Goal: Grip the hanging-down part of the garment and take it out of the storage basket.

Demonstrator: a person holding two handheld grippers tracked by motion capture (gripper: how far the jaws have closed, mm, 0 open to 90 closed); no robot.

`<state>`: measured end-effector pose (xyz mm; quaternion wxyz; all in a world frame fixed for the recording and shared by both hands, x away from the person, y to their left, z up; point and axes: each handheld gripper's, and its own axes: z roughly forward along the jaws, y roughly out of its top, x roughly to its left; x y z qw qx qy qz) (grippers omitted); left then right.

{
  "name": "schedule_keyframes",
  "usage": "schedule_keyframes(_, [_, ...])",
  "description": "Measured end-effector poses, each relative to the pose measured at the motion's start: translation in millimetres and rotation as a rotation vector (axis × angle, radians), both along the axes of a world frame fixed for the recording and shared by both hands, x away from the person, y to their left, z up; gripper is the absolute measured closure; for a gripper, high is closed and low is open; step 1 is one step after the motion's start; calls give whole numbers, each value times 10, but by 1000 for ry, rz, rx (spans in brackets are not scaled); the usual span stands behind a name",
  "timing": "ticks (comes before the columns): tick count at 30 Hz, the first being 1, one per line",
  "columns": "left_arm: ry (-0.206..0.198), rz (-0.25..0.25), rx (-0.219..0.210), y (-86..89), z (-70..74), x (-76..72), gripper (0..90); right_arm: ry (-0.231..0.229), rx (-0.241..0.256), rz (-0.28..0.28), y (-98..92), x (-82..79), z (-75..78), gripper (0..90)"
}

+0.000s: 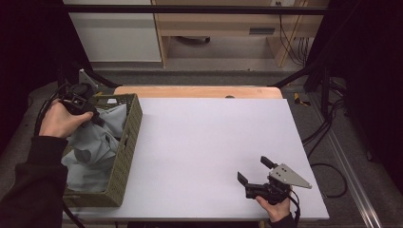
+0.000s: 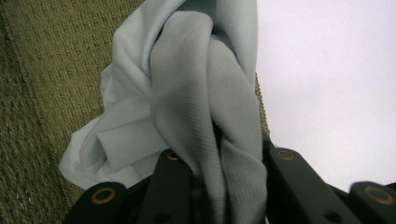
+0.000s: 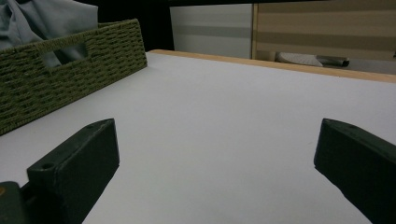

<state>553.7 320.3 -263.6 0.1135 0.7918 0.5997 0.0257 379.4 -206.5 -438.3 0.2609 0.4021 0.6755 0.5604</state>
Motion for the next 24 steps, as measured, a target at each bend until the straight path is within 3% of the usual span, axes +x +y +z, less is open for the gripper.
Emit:
schedule_keyframes(10, [-11, 7, 0, -22, 90, -46, 764, 2, 5, 3, -2, -3, 7, 4])
schedule_keyframes(24, [-75, 9, -7, 56, 429, -160, 765, 1, -1, 14, 33, 3, 21, 4])
